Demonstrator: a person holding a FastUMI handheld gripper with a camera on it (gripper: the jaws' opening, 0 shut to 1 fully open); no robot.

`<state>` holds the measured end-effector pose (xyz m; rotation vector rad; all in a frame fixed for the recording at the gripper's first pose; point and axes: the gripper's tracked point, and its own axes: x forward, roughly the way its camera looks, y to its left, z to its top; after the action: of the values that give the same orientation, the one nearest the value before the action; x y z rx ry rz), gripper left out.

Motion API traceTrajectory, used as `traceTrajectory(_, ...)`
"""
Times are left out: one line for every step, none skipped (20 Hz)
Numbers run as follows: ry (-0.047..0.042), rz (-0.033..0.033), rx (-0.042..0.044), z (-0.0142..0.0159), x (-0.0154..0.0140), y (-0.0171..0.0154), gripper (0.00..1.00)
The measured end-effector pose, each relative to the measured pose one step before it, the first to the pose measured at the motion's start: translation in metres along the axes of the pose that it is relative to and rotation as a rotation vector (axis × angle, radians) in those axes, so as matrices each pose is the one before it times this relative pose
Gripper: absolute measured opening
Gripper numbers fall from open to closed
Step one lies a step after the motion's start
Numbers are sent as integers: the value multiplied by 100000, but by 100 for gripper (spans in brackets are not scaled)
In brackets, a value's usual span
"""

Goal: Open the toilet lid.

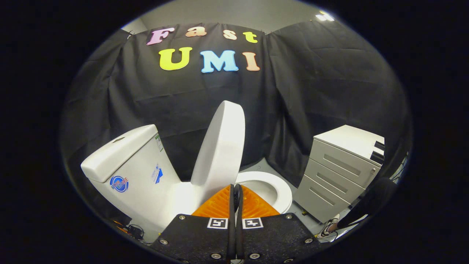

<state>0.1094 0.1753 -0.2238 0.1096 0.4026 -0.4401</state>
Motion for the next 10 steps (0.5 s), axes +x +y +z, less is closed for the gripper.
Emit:
traceTrajectory(-1372,319,-2684,286,-146,518,0)
traceTrajectory(-1338,42,-3007,122,-184,466,0)
traceTrajectory(-1117,180,-3104,261,-184,466,0)
traceTrajectory(-965,300,-2473,189,-162,605,0)
traceTrajectory(-500,434,-1914,270,-146,546,0)
traceTrajectory(-844,651,-1667,293,-198,652,0)
traceTrajectory(-497,544,-1610,352,-198,547,0)
traceTrajectory(-1019,738,-2032,265,-260,672,0)
traceTrajectory(-542,524,-2290,302,-125,629,0)
traceTrajectory(-852,149,-1903,186,-47,586,0)
